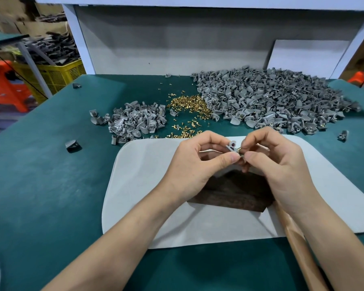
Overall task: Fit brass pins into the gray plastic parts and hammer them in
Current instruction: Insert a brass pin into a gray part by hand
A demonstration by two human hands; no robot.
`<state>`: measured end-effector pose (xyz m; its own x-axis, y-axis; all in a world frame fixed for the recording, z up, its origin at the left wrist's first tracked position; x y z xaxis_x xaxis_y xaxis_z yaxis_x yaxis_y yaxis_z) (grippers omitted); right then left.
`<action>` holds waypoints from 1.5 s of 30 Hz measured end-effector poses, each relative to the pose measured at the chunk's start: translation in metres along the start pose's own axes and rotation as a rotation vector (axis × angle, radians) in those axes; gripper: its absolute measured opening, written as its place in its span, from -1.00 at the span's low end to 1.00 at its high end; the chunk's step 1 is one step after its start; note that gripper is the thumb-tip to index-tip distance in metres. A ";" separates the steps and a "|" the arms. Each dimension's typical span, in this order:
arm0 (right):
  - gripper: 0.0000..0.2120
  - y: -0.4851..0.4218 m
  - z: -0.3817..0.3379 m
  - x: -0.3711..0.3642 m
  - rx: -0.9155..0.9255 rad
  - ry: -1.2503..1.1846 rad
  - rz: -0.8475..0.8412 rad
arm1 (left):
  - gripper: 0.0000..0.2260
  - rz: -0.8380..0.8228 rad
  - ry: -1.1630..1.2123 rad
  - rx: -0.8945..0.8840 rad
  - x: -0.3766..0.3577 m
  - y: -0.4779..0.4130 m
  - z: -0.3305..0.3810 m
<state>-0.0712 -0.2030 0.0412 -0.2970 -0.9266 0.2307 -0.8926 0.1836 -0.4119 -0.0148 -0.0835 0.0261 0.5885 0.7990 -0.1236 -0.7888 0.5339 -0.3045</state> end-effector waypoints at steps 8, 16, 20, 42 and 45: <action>-0.82 0.000 -0.004 -0.005 0.066 0.100 -0.007 | -0.81 0.023 0.030 0.029 0.001 0.001 0.000; -0.87 0.000 -0.003 -0.002 0.068 0.176 0.027 | -0.82 -0.010 0.029 0.050 -0.001 0.000 -0.002; -0.86 -0.001 -0.004 0.000 0.059 0.180 0.045 | -0.76 -0.061 0.043 0.049 -0.005 0.001 -0.002; -0.87 0.004 -0.016 -0.010 0.282 0.506 0.054 | -0.83 -0.107 -0.117 -0.029 -0.007 -0.001 -0.006; -0.87 0.005 -0.018 -0.010 0.303 0.499 0.067 | -0.82 -0.104 -0.115 -0.025 -0.006 -0.001 -0.007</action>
<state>-0.0787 -0.1868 0.0527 -0.5385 -0.6363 0.5524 -0.7514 0.0660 -0.6565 -0.0161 -0.0908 0.0209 0.6414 0.7670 0.0179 -0.7194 0.6093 -0.3336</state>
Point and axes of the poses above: each hand's wrist, its own y-axis away from the middle knuckle, its own x-axis out of the back of the hand, z = x × y, the point moved 8 cm from there along -y, towards the middle knuckle, and after that the axes turned 7 degrees about y, right-handed, at the moved point
